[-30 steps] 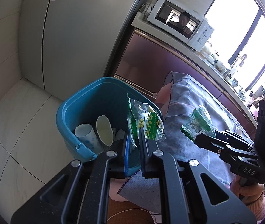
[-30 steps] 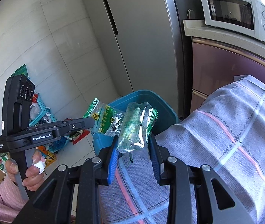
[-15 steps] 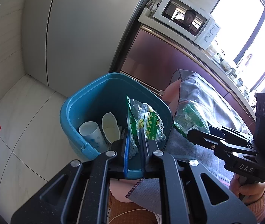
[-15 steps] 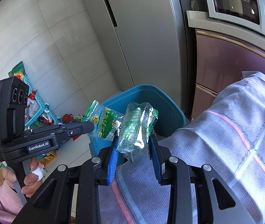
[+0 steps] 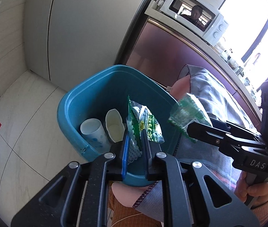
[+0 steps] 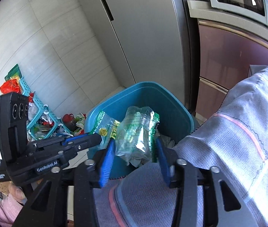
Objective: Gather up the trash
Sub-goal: 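Open both tools over the bin to drop the wrappers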
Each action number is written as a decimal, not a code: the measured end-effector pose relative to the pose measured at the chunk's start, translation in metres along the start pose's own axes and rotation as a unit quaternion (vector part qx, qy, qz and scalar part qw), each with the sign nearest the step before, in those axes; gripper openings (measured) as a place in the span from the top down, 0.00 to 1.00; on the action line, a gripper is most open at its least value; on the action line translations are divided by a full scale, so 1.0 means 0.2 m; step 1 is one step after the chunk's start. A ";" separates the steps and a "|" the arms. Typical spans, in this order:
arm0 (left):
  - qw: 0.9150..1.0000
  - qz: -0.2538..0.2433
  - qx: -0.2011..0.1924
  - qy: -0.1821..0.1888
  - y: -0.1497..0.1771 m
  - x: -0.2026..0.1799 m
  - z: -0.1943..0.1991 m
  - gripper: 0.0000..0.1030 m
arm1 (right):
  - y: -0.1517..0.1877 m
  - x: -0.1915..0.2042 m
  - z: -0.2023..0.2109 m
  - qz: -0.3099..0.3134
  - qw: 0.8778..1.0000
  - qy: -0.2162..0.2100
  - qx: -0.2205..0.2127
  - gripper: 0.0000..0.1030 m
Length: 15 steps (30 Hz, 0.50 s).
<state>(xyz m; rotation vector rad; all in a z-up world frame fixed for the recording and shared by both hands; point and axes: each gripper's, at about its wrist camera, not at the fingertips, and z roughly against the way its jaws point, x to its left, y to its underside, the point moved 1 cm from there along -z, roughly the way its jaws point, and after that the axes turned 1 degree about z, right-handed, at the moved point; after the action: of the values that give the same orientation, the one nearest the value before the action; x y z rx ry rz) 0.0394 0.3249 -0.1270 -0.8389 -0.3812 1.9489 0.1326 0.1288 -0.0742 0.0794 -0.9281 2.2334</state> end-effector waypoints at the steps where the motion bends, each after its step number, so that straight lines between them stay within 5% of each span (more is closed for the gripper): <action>1: 1.000 0.003 0.003 -0.001 0.00 0.01 -0.01 0.86 | 0.00 -0.01 -0.01 -0.007 1.000 -0.002 0.000 0.50; 15: 1.000 0.015 0.018 -0.002 0.03 0.03 -0.12 0.80 | -0.01 -0.07 -0.01 -0.035 0.999 -0.017 -0.010 0.38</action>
<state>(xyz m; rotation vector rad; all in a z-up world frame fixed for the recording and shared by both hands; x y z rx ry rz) 0.0504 0.3258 -0.1506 -0.8230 -0.3372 1.9797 0.1444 0.1238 -0.0783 0.1403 -0.9517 2.1637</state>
